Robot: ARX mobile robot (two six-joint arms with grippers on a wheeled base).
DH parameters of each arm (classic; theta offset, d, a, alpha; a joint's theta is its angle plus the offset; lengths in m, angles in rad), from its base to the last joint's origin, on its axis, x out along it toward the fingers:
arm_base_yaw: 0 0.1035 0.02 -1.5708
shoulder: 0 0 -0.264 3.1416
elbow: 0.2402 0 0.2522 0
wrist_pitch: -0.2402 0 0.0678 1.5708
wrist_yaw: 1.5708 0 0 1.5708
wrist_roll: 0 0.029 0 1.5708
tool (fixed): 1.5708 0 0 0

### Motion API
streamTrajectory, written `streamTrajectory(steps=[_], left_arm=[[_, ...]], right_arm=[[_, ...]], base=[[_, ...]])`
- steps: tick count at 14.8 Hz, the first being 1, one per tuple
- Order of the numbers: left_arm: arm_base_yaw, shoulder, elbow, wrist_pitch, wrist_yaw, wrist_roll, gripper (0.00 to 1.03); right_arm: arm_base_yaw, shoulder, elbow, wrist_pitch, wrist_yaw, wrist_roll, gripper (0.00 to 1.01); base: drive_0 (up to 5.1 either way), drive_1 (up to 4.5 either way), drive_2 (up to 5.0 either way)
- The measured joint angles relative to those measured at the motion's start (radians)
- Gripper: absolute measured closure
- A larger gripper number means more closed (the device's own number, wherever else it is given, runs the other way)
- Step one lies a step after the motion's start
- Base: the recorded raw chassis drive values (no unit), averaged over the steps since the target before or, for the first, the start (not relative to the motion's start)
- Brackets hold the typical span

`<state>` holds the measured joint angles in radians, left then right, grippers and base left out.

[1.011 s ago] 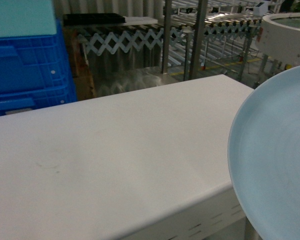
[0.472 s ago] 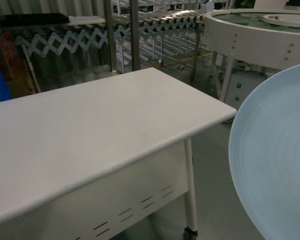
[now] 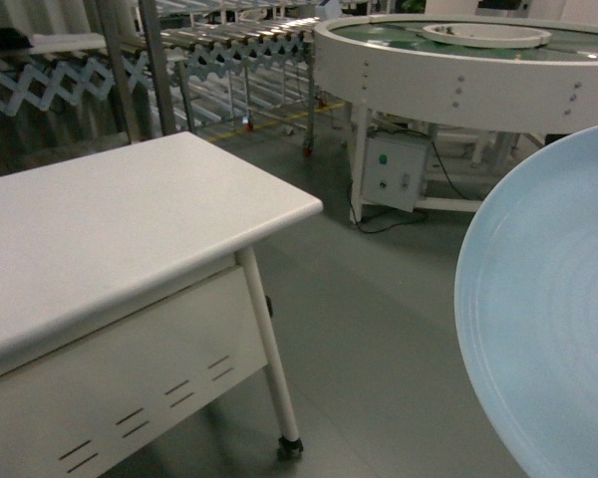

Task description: Place blue tray on left shelf second layer neatly

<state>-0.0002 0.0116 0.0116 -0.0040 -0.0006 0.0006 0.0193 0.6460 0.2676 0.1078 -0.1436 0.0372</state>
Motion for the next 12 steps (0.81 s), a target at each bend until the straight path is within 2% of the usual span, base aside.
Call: streamTrajectory(steps=[3,6,12], left_arm=[[0.0,0.0,0.0,0.001,0.003,0.0,0.05],[0.0,0.0,0.0,0.0,0.0,0.0,0.05],[-0.001,0.0,0.0,0.0,0.0,0.0,0.05]], right_arm=[[-0.001,0.0,0.0,-0.002,0.003,0.0,0.99],[0.0,0.0,0.0,-0.002,0.002,0.0,0.99],[0.0,0.0,0.0,-0.001,-0.003,0.0,0.99]], base=[[2.7,-3.68,-3.7],[-1.6,-1.63,-1.6],[1.1,0.33,-6.7]])
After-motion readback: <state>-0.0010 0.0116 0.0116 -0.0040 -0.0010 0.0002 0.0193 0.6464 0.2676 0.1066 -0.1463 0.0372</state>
